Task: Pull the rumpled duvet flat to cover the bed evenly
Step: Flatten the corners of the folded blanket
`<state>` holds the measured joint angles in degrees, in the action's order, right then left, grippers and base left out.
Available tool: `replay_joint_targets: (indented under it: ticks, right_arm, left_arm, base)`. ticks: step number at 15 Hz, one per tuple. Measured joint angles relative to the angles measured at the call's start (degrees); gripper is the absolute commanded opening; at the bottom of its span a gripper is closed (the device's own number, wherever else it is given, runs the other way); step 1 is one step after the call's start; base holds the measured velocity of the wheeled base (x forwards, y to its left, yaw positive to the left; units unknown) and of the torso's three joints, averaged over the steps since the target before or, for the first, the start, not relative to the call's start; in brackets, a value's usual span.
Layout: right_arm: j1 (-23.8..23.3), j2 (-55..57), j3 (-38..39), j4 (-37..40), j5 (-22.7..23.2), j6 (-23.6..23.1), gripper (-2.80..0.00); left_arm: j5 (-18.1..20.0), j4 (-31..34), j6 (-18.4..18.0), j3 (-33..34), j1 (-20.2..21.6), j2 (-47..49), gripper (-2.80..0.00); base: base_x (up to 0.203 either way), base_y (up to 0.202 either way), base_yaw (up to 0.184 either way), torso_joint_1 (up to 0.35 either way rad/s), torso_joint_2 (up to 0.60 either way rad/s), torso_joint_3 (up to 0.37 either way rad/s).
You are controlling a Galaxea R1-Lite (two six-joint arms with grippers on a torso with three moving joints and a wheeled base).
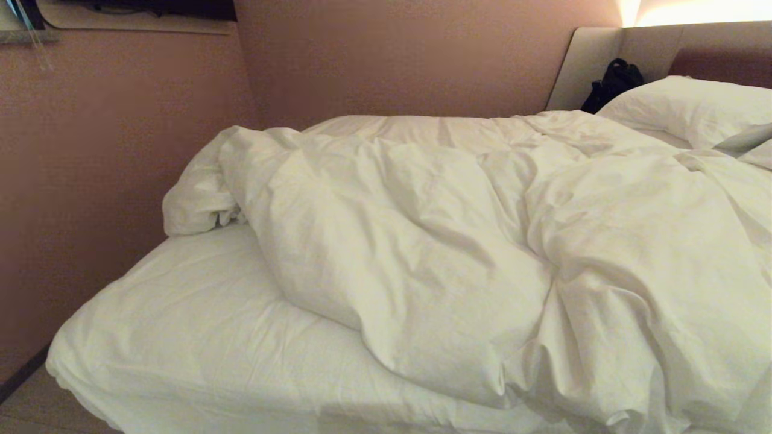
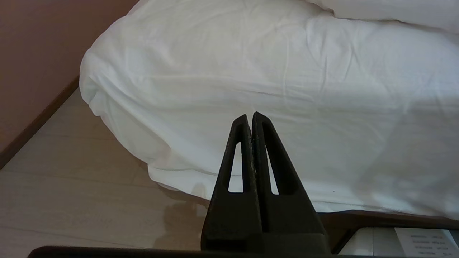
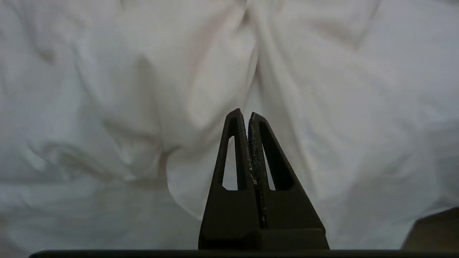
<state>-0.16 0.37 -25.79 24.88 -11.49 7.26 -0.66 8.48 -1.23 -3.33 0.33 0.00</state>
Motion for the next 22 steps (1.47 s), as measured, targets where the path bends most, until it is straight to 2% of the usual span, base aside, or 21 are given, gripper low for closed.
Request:
replay_joint_targets:
  ticks: [5,8,11,18,22]
  right_arm:
    - [-0.02,-0.21,13.03,-9.96,3.14,-4.08,-2.8]
    - [-0.02,-0.24,17.47,-15.97,5.47,-8.74,-2.8]
    - [-0.02,-0.24,20.93,-19.69,6.83,-11.46,-2.8]
    - [-0.02,-0.32,24.26,-21.67,11.45,-11.79,-2.8]
    - [-0.02,-0.32,25.02,-23.08,12.37,-9.89,-2.8]
  left_arm:
    - [0.02,0.0,0.0,0.0,0.0,0.0,-2.8]
    - [0.01,0.02,0.0,0.0,0.0,0.0,-2.8]
    - [0.01,0.0,0.02,0.0,-0.01,0.0,-2.8]
    - [0.03,0.0,0.0,0.0,0.0,0.0,-2.8]
    - [-0.1,0.09,-0.49,0.02,0.0,0.0,-2.8]
  base:
    - [0.0,0.0,0.0,0.0,0.0,0.0]
    - [0.0,0.0,0.0,0.0,0.0,0.0]
    - [0.0,0.0,0.0,0.0,0.0,0.0]
    - [0.0,0.0,0.0,0.0,0.0,0.0]
    - [0.0,0.0,0.0,0.0,0.0,0.0]
